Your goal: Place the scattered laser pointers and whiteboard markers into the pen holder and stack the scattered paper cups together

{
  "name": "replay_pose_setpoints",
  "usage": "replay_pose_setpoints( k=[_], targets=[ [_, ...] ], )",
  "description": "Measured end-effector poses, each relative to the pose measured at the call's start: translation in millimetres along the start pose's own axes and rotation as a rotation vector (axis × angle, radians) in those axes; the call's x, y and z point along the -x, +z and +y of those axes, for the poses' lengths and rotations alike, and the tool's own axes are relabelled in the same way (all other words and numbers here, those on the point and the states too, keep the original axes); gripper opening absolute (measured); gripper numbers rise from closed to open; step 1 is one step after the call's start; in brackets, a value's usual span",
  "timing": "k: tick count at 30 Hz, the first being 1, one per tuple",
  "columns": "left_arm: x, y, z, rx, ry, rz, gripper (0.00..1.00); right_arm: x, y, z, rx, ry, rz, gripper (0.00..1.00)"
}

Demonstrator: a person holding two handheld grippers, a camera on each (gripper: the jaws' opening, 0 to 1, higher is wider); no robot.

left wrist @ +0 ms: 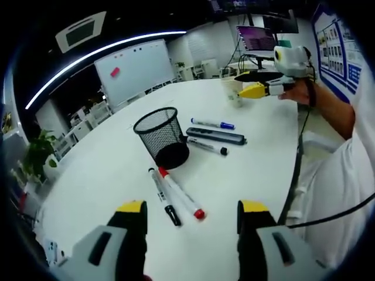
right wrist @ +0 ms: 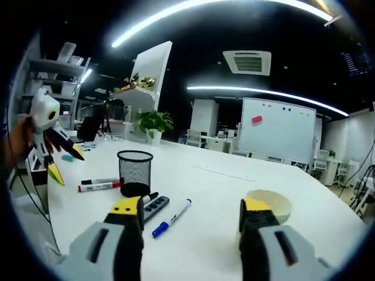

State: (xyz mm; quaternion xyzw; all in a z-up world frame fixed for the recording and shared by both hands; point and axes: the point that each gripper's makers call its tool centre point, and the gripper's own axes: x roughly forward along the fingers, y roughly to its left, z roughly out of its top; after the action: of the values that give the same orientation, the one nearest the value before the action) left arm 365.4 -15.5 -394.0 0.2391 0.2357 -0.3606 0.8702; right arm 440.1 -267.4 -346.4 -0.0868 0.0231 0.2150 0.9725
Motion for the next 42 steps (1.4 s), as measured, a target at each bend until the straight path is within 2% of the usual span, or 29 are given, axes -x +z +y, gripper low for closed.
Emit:
replay_pose_setpoints(
  k=[7,13,18,24,35,42],
  targets=[
    [0.2,-1.0,2.1,-0.005,0.005,0.007,0.62,-1.4,-10.4,6.7,-0.064,0.002,0.041,0.60],
    [0.4,-0.2,2.0,-0.009,0.005,0.008,0.62,-1.3,-16.4,11.7,-0.073,0.009,0.068,0.60],
    [0.3,-0.4,1.9,-0.006,0.006,0.006,0.62,-0.9,-16.8,21.7,-0.047,0.032,0.068,0.61],
    [-0.9,-1.8,0.4,-0.003,0.002,0.009,0.62,-0.8,-32.8,37.6,-0.063,0.061,0.137,0.57],
    [-0.3,-1.2,0.8,0.001,0.006,0.003,0.62,-1.2,-37.1,44.8,-0.054,0.081,0.157,0.56],
    [-0.4,-0.8,1.5,0.001,0.006,0.002,0.62,0.4,-40.8,42.5,-0.069,0.065,0.183,0.53]
  ],
)
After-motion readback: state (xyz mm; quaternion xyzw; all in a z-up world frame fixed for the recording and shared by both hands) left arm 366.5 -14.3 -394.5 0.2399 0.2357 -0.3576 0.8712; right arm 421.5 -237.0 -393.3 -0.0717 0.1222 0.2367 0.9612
